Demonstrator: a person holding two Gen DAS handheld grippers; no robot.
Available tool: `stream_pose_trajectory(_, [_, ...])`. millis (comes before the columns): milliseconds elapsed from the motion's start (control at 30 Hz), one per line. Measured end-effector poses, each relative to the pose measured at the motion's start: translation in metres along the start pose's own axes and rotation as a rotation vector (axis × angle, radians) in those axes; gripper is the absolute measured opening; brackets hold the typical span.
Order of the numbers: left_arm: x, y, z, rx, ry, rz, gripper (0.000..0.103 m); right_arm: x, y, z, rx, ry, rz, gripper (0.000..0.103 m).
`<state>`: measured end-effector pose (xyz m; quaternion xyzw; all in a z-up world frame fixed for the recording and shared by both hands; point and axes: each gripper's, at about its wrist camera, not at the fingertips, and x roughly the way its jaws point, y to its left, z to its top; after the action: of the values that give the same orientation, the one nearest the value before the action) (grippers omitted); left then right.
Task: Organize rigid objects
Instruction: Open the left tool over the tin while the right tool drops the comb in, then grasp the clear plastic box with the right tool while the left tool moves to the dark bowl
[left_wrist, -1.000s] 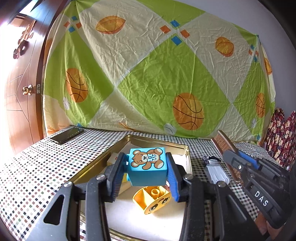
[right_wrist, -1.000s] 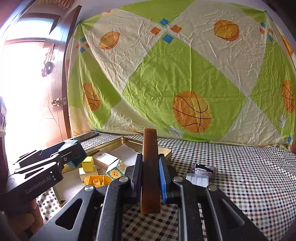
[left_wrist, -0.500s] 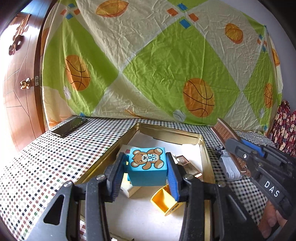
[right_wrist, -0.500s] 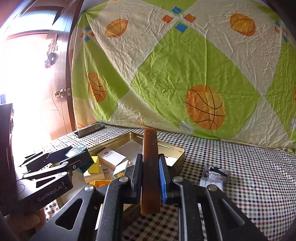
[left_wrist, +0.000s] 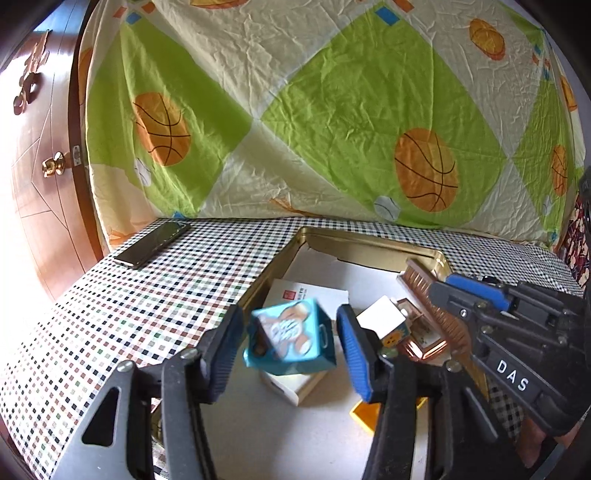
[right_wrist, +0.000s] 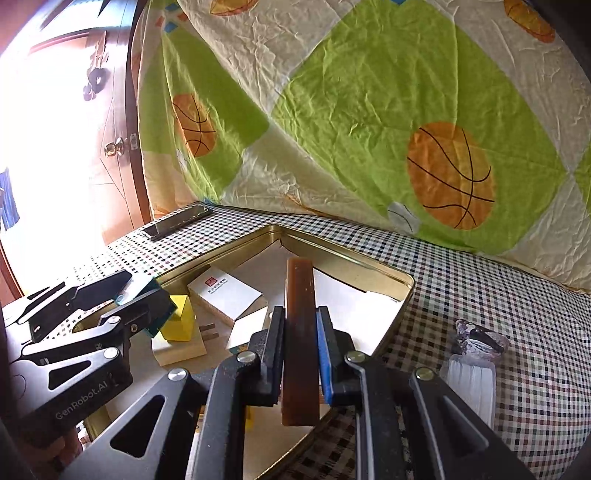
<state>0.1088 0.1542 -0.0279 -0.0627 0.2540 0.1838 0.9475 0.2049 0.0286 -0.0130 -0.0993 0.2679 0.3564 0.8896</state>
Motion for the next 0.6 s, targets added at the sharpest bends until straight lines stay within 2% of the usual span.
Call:
stream_pose_trajectory(67, [-0.001, -0.001, -0.001, 0.011, -0.007, 0.013, 0.062, -0.001, -0.003, -0.001, 0.015, 0.003, 0.016, 0.046])
stream_pose_trajectory(133, [-0.004, -0.001, -0.002, 0.001, -0.016, 0.024, 0.078, -0.009, -0.007, -0.003, 0.034, -0.020, 0.013, 0.057])
stream_pose_trajectory(200, [-0.009, 0.000, -0.002, -0.023, -0.031, 0.012, 0.084, -0.021, -0.014, -0.006, 0.047, -0.042, 0.011, 0.058])
stream_pose_trajectory(300, [-0.018, -0.004, -0.002, -0.055, -0.055, -0.003, 0.101, -0.041, -0.033, -0.015, 0.042, -0.064, -0.035, 0.059])
stream_pose_trajectory(433, [-0.028, -0.024, -0.002, -0.064, -0.070, -0.057, 0.102, -0.063, -0.073, -0.029, 0.065, -0.061, -0.136, 0.069])
stream_pose_trajectory(600, [-0.031, -0.058, -0.002, -0.060, -0.056, -0.096, 0.102, -0.069, -0.119, -0.040, 0.154, -0.007, -0.206, 0.069])
